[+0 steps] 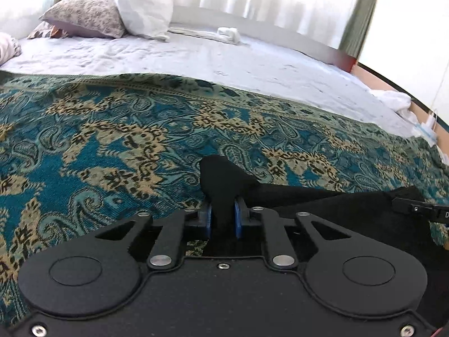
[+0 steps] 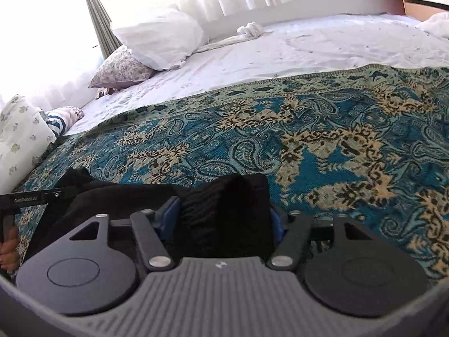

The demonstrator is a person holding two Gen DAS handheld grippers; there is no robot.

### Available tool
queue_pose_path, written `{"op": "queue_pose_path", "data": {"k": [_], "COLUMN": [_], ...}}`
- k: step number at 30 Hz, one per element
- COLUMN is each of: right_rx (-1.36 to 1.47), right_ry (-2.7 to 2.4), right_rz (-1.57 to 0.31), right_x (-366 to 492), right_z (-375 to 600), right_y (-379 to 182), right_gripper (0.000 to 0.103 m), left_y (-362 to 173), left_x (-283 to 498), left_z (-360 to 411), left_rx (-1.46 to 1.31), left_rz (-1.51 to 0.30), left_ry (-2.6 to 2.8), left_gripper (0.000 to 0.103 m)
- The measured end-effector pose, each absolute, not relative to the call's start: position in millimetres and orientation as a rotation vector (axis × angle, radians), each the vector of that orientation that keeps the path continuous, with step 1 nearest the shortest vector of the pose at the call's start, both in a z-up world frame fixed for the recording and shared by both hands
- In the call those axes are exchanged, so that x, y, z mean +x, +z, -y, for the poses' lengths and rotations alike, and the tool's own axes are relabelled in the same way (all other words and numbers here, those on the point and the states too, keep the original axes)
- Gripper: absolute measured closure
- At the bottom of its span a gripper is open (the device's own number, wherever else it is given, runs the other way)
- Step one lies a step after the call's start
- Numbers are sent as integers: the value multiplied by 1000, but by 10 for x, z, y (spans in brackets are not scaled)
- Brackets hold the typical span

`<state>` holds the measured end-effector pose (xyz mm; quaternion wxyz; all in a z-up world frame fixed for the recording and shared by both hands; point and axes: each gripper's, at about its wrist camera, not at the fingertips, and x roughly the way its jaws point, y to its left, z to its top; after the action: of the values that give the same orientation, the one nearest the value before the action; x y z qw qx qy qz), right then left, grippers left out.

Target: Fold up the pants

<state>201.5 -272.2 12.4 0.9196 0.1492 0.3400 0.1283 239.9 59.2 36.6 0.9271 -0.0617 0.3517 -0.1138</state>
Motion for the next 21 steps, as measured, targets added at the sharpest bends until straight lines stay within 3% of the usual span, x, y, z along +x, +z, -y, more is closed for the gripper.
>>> {"op": "queue_pose_path", "data": {"k": [2,3,5,7,15,21], "right_rx": [315,319,292,250,142,46], "right_ry": [256,245,217,191,144,53], "right_rz": [-701,-710,-718,-719,-679,-679], "right_x": [1983,1956,1867,1720,969,690], "right_z": [2736,2743,2741,2729,2632,2486], "right_y": [134,137,171,226,409,345], "right_gripper": [36,35,26,22,21,19], "left_y": [381,395,434,467,572,419], "left_x": [2367,2338,2243,2138,1453,1119], "left_z": [-575,-560,-539,-536,-405,-233], "left_rx": [-111,-93,-56,-32,77,199], "left_rz": [-722,-721,-710,-698,-632,-673], "left_ry": [-219,-205,-174,-164,-176,-172], "left_gripper": [80,70,63,60,35,29]}}
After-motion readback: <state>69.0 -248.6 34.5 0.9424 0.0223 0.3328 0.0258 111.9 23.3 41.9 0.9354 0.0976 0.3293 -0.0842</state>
